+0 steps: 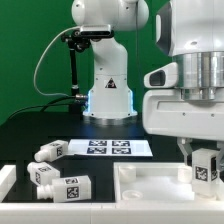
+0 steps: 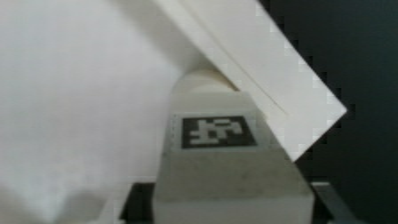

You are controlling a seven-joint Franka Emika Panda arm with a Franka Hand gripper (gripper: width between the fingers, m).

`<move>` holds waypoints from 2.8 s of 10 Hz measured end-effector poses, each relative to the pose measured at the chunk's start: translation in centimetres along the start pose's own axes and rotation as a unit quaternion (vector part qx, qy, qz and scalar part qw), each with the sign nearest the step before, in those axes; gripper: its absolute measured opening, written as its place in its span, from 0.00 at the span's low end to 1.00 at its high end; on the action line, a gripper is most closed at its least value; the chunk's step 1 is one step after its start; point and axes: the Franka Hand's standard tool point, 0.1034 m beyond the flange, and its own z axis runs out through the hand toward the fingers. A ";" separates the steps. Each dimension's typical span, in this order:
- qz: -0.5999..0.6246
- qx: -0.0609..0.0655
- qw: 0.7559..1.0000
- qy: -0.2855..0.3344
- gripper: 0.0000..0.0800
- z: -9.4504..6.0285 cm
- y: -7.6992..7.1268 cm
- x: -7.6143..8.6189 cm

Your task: Assemble one leg

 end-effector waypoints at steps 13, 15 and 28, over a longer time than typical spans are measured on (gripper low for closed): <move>-0.264 -0.001 0.964 -0.003 0.81 0.2 0.2 -0.2; -0.364 -0.011 0.931 0.001 0.81 -0.4 -0.7 -0.4; 0.260 -0.018 0.965 -0.025 0.36 -0.4 -0.1 0.0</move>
Offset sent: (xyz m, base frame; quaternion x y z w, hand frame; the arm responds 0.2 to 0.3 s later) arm 0.0000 0.0000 0.0000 0.0000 0.0000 0.1296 0.9916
